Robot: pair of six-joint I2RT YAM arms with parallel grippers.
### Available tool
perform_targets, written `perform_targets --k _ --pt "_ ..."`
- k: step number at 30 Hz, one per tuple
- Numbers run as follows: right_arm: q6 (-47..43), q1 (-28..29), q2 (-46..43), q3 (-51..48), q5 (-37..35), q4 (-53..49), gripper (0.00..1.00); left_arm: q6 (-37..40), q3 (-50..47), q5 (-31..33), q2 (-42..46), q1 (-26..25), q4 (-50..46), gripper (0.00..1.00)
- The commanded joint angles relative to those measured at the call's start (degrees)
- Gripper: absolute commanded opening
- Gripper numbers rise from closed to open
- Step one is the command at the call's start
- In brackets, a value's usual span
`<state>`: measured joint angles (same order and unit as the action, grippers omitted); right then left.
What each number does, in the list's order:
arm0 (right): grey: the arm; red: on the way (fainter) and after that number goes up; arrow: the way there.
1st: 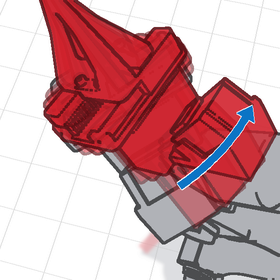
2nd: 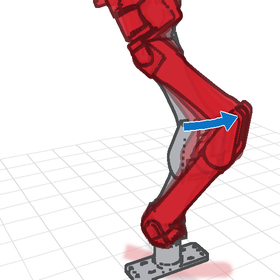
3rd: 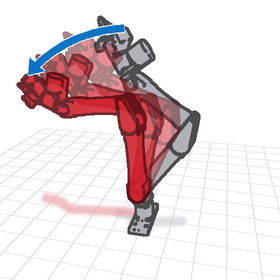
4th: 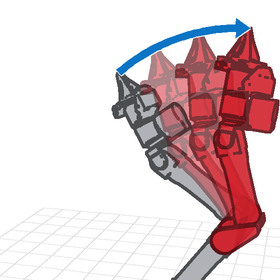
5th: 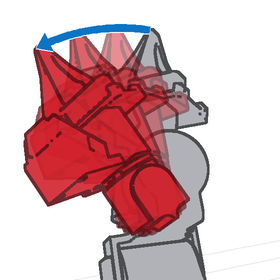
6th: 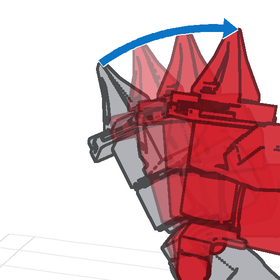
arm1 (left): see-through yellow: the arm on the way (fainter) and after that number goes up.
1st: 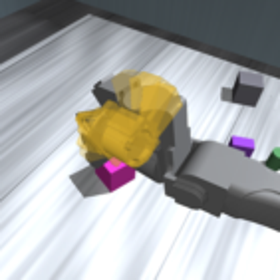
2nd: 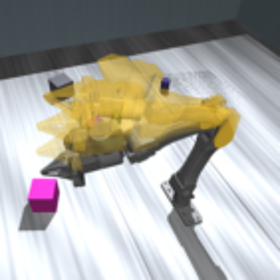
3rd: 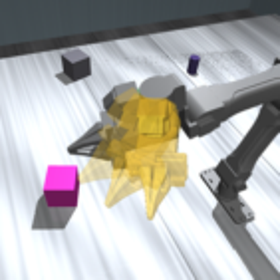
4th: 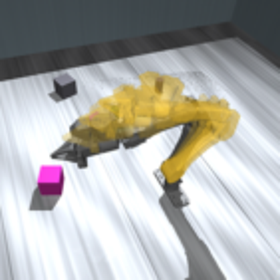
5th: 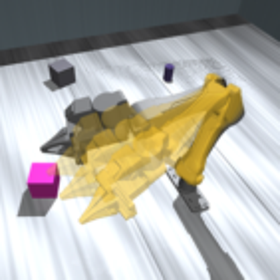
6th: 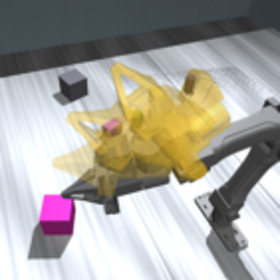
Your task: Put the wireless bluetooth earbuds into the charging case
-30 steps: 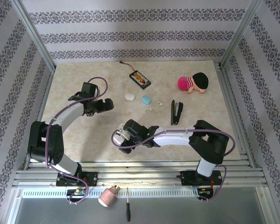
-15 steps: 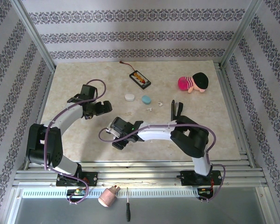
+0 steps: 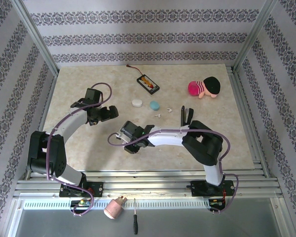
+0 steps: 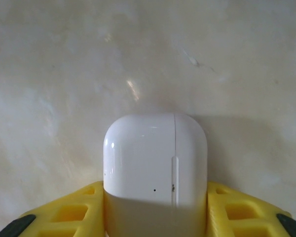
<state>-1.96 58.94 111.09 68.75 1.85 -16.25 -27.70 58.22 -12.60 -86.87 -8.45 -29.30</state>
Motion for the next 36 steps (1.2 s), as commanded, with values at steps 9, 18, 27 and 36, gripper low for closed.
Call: perform_targets --k 9,18,27,36 --pt "-13.28 -7.36 -22.1 -11.56 0.74 1.8 0.34 5.1 9.92 -18.75 2.51 0.71 -12.35 1.0" --pt "-22.59 -11.83 -34.95 -10.82 6.82 -0.01 0.34 2.33 14.43 -41.17 2.65 -5.63 -13.81 0.93" --pt "-23.96 -14.74 -36.34 -6.34 12.2 -0.42 0.33 -6.5 10.58 -46.54 5.24 -13.67 -3.07 0.72" --pt "-23.42 -15.0 -35.84 -5.84 13.55 1.04 0.32 -7.98 9.07 -46.11 5.66 -15.28 0.06 0.4"
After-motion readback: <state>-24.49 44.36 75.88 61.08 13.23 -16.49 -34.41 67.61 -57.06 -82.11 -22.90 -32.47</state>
